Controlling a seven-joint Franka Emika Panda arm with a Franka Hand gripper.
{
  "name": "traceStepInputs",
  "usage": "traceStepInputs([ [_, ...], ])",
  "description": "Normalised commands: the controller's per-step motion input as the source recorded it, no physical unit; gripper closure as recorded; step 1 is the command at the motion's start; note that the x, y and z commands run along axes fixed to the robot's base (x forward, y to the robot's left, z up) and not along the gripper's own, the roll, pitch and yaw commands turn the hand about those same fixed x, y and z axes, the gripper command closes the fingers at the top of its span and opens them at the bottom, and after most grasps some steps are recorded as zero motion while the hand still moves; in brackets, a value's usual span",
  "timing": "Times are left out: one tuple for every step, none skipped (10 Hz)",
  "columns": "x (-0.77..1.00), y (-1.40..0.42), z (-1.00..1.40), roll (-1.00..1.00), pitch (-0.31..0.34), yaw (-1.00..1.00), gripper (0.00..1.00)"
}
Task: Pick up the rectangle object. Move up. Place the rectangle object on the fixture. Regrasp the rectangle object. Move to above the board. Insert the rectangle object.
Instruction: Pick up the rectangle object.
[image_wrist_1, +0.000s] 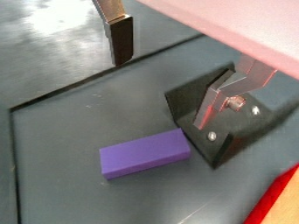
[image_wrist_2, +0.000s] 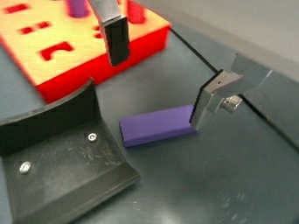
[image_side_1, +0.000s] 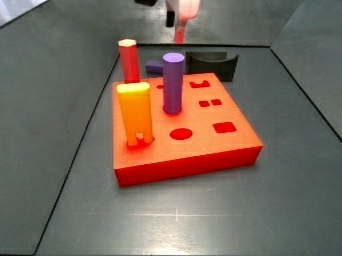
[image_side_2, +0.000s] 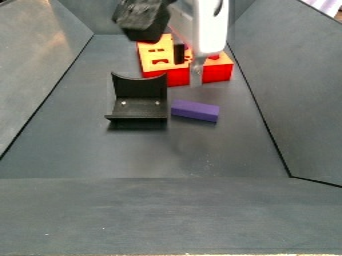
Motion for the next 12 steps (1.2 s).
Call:
traceStepInputs([
  [0.00,0.00,-0.32,0.00,-0.011,-1.00,0.00],
  [0.11,-0.06,-0.29,-0.02,-0.016,-0.89,0.00],
  [0.12,-0.16,-0.31,-0.02,-0.027,-0.83,0.00],
  [0.12,-0.16,-0.31,-0.02,-0.034,-0.83,0.00],
  [0.01,-0.20,-0.32,0.00,-0.039,-0.73,0.00],
  [-0.16,-0.07,-0.36,0.00,-0.036,-0.53,0.00],
  [-0.51,0.00,-0.45,-0.12,-0.121,-0.45,0.00],
  [-0.53,-0.03,-0.43,-0.12,-0.064,-0.34,0.00],
  [-0.38,-0.09,-0.52,-0.16,-0.083,-0.22,0.00],
  [-0.10,-0.09,-0.55,-0.24,-0.171,-0.15,0.00],
  [0.05,-0.09,-0.42,-0.22,-0.113,-0.21,0.00],
  [0.06,-0.02,-0.30,-0.27,-0.036,-0.20,0.00],
])
